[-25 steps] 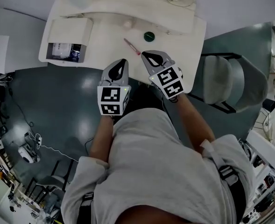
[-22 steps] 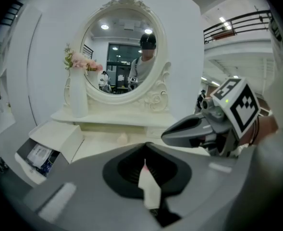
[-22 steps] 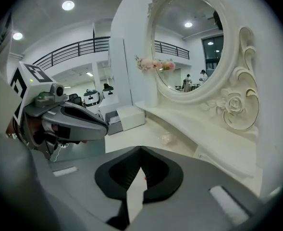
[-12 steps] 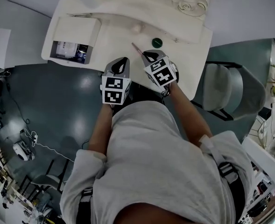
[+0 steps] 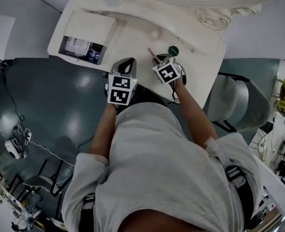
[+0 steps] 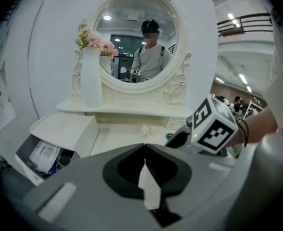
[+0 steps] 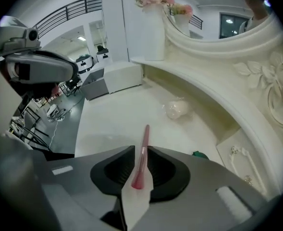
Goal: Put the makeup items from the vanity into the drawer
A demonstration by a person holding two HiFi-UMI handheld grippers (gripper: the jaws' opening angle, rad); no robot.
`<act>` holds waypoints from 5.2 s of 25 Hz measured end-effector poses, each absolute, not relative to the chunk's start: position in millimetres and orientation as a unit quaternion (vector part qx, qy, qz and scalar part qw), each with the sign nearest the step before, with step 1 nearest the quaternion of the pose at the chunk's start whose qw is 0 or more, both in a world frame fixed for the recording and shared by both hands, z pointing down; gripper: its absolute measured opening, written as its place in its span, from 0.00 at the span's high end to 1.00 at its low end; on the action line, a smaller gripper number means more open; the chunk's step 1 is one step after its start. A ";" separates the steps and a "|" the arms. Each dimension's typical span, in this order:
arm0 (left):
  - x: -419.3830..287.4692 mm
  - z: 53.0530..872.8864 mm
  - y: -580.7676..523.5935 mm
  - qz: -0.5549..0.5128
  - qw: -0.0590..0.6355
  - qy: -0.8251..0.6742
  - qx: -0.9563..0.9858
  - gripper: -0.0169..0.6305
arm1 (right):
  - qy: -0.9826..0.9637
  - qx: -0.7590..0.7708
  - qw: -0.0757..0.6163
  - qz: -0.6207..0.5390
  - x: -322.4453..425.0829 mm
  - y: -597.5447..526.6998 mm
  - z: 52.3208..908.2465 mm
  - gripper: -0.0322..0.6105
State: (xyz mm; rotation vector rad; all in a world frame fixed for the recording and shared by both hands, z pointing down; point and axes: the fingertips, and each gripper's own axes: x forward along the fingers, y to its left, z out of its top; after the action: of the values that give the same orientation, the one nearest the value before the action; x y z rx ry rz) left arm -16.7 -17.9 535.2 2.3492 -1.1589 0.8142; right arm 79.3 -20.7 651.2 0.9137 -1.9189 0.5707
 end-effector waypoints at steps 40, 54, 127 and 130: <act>-239.9 484.8 -92.7 0.194 0.206 -0.601 0.747 0.97 | -0.906 0.281 0.209 0.238 -179.3 -104.5 497.1 0.88; -349.3 504.5 -151.1 0.218 0.224 -0.601 0.736 0.97 | -0.907 0.224 0.297 0.200 -285.4 -132.7 529.4 0.88; -5.8 528.6 -133.7 0.372 0.101 -0.183 0.904 0.97 | -0.757 0.557 0.178 0.292 -3.4 -86.9 547.4 0.95; 12.6 545.4 -126.3 0.382 0.139 -0.162 0.899 0.97 | -0.741 0.576 0.183 0.293 15.3 -74.8 553.4 0.95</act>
State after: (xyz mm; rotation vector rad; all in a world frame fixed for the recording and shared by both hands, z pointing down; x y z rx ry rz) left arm 12.6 -126.3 545.4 2.5992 -0.4679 1.1043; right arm 15.3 -74.8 553.4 1.6246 -2.0911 0.8252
